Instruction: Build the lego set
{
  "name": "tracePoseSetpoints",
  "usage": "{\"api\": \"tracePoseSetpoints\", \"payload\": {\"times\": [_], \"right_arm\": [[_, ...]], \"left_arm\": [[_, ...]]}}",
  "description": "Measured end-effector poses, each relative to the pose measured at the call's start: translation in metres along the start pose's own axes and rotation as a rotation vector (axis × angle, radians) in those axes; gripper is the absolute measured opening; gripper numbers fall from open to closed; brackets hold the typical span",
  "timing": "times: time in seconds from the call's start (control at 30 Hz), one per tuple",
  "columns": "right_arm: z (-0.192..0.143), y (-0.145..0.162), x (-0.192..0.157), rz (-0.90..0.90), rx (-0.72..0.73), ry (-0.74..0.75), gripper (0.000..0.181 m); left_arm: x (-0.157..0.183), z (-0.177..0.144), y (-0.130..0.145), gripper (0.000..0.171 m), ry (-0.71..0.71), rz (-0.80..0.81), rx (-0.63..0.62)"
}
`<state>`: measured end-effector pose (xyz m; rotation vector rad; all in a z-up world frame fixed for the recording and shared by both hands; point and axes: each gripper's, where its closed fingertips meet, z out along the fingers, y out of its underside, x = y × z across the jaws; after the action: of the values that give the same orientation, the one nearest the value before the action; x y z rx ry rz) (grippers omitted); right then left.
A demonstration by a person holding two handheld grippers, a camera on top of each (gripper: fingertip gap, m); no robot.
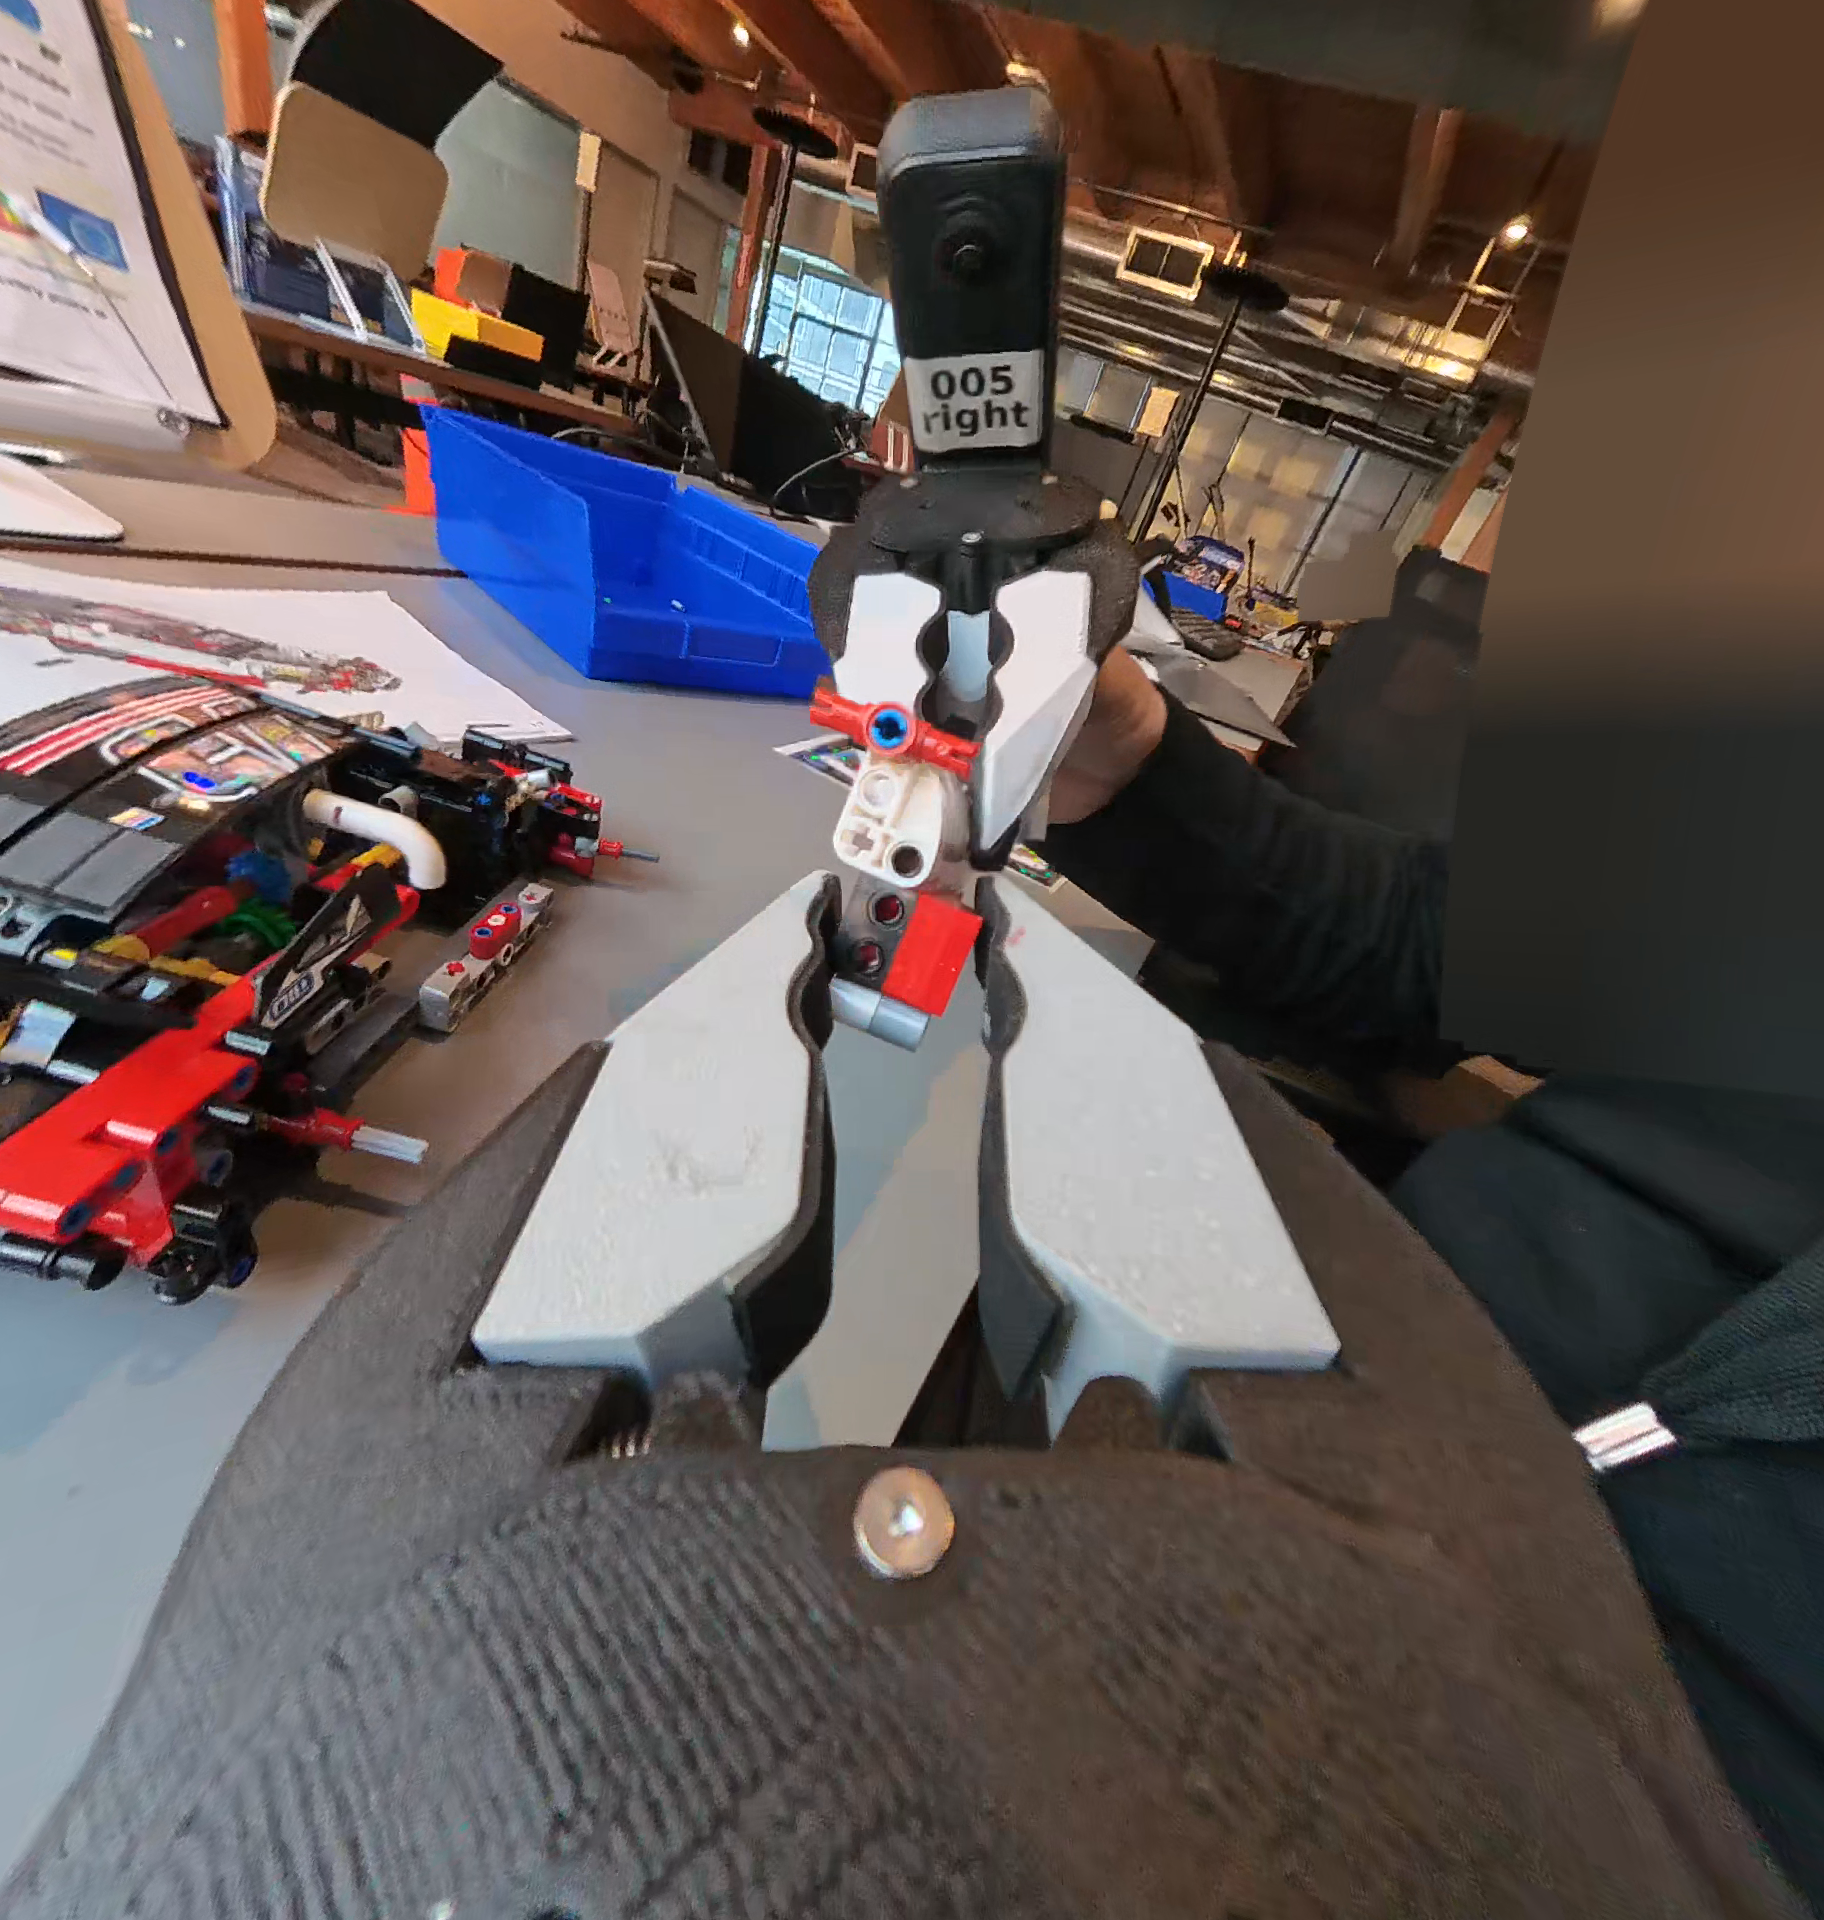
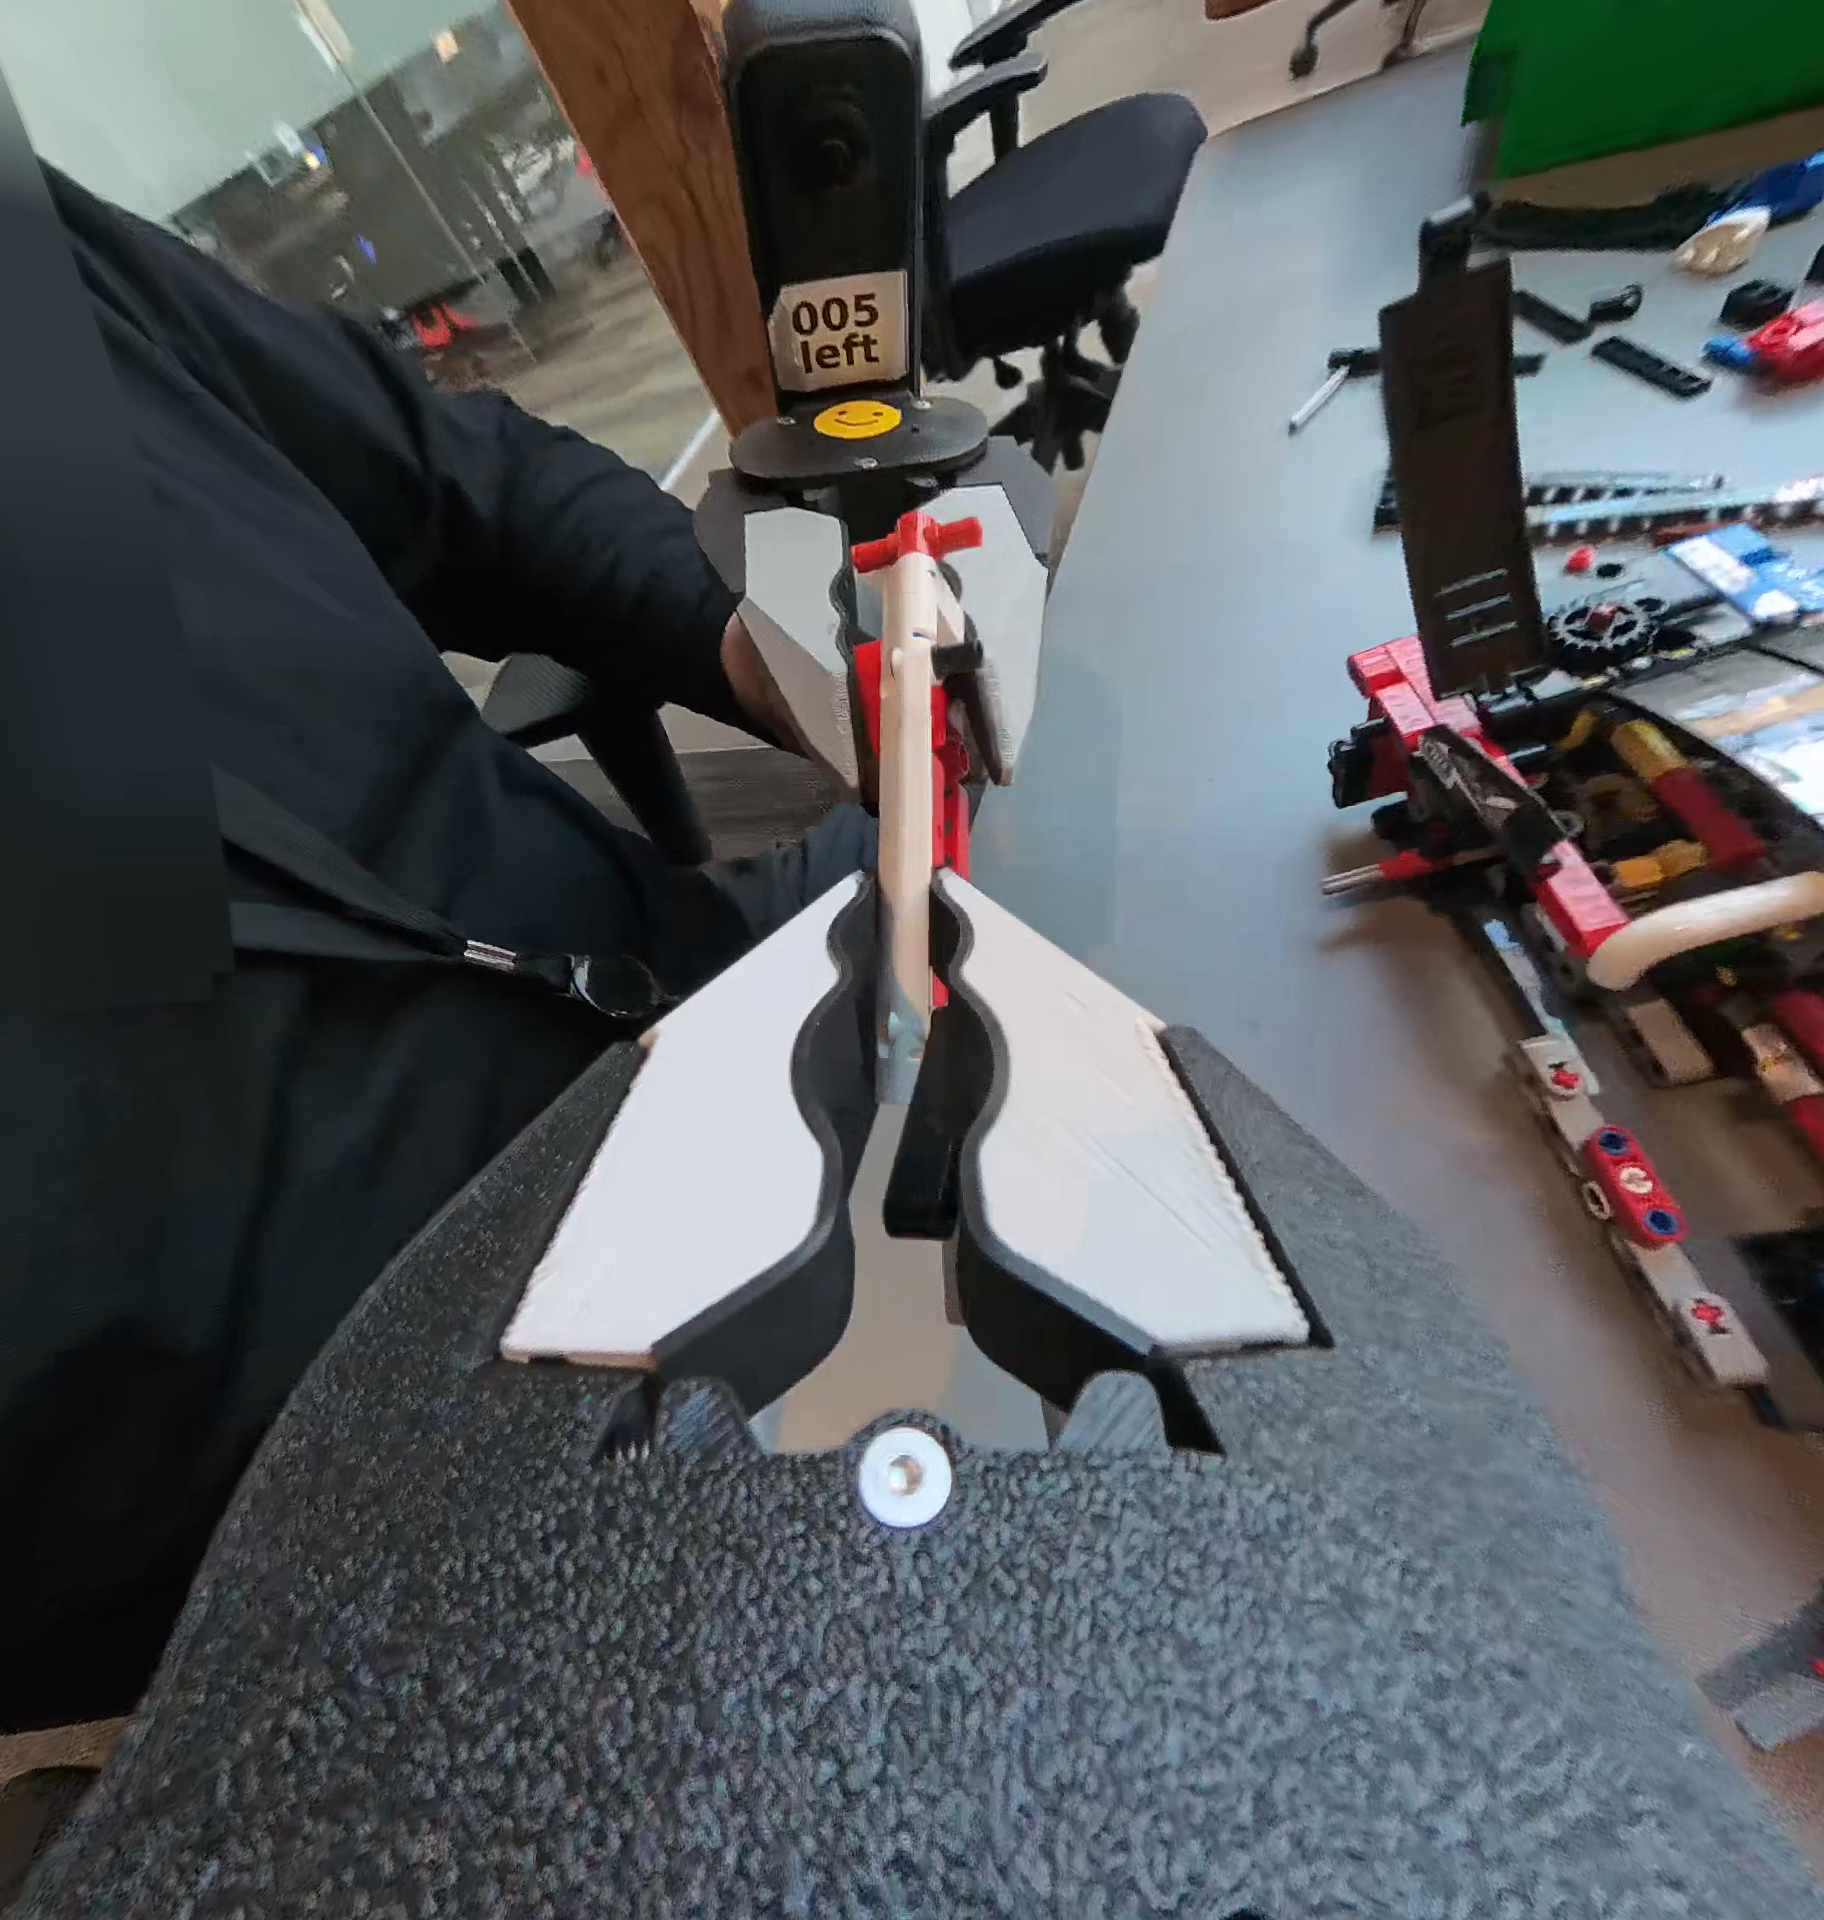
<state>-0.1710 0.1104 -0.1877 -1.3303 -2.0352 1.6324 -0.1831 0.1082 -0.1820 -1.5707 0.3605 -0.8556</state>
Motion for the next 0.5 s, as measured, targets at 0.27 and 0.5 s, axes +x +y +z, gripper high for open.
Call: {"api": "tracePoseSetpoints", "payload": {"times": [0.27,0.5], "right_arm": [[-0.011,0.02,0.031,0.048,-0.092,0.135,0.006],[-0.031,0.04,0.067,0.041,-0.234,0.265,0.006]], "left_arm": [[-0.026,-0.01,0.016,0.05,-0.089,0.051,-0.143],[-0.042,-0.031,0.005,0.064,-0.16,0.195,-0.319]]}}
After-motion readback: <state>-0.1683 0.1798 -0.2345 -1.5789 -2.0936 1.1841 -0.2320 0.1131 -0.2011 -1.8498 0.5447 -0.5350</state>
